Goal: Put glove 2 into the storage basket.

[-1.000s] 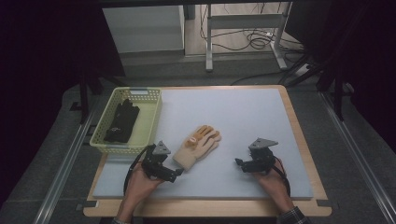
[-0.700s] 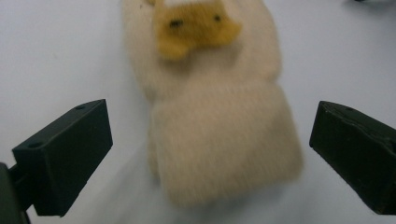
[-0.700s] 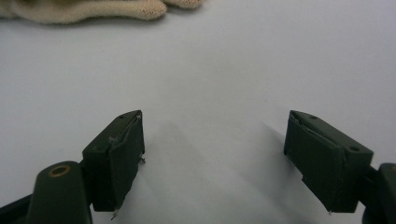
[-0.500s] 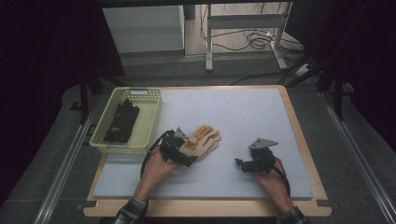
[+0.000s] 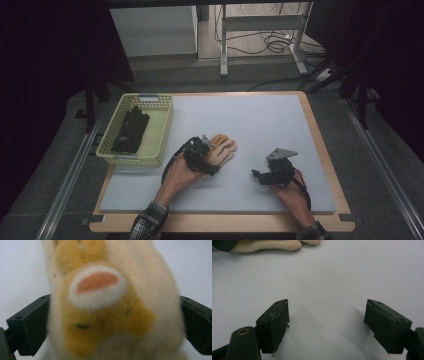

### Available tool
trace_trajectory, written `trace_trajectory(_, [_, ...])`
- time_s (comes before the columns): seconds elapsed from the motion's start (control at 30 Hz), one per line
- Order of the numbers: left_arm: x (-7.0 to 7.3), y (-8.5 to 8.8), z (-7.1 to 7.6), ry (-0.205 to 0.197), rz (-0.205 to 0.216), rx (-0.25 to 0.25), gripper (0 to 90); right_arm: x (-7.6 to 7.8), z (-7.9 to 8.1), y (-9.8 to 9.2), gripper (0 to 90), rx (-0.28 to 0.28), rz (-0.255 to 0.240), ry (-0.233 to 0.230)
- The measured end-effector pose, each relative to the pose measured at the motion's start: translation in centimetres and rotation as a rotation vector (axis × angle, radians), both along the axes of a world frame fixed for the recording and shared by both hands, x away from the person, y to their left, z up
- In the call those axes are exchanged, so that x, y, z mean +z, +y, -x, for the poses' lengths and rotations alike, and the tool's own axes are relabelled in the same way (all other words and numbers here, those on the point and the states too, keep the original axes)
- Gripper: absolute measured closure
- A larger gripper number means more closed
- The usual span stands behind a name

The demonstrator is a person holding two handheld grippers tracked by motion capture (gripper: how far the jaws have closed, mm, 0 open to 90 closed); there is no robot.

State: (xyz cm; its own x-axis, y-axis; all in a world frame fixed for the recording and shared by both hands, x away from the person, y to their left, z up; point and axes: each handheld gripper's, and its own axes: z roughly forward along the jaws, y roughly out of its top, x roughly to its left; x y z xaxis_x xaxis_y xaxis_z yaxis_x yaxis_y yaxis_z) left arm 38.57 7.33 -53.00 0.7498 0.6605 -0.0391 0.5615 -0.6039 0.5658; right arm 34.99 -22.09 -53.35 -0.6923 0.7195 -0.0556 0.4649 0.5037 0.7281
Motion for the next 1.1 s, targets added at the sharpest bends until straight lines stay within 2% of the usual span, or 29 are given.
trace_trajectory(0.03, [-0.2,-0.2,0.0,0.001,-0.015,-0.002,0.0,0.0,0.0,0.0,19.7,0.0,0.0,0.0])
trace_trajectory(0.1, [-0.2,-0.3,-0.1,0.005,-0.01,-0.004,0.3,0.0,0.0,0.0,19.7,0.0,0.0,0.0])
trace_trajectory(0.17, [0.1,-0.2,0.0,0.006,-0.014,-0.006,5.2,0.0,0.0,0.0,19.7,0.0,0.0,0.0])
trace_trajectory(0.23, [0.6,-0.3,0.4,0.016,-0.019,-0.009,16.5,0.0,0.0,0.0,19.7,0.0,0.0,0.0])
trace_trajectory(0.27, [0.6,-0.3,0.4,0.016,-0.019,-0.009,25.6,0.0,0.0,0.0,19.7,0.0,0.0,0.0])
trace_trajectory(0.3, [0.7,-0.3,0.5,0.019,-0.022,-0.01,25.6,0.0,0.0,0.0,19.7,0.0,0.001,0.0])
trace_trajectory(0.43, [1.2,-0.5,0.7,0.038,-0.035,0.003,46.7,0.0,0.0,0.0,19.7,0.0,0.001,0.0])
trace_trajectory(0.53, [1.4,-0.6,0.7,0.049,-0.041,0.004,54.2,0.0,0.0,0.0,19.7,0.0,0.001,0.0])
trace_trajectory(0.6, [1.6,-0.6,0.6,0.057,-0.039,0.002,55.7,0.0,0.0,0.0,19.7,0.0,0.001,0.0])
trace_trajectory(0.7, [2.1,-0.4,0.5,0.048,-0.036,0.015,55.9,0.0,0.0,0.0,19.6,0.0,0.001,0.0])
trace_trajectory(0.93, [4.8,1.4,-0.2,0.039,0.009,0.076,55.5,0.0,0.0,0.0,19.6,0.0,0.001,0.0])
trace_trajectory(1.03, [6.0,2.4,-0.4,0.012,0.0,0.107,54.9,0.0,0.0,0.0,19.6,0.0,0.001,0.0])
trace_trajectory(1.1, [6.8,3.2,-0.6,0.008,0.008,0.128,54.7,0.0,0.0,0.0,19.6,0.0,0.001,0.0])
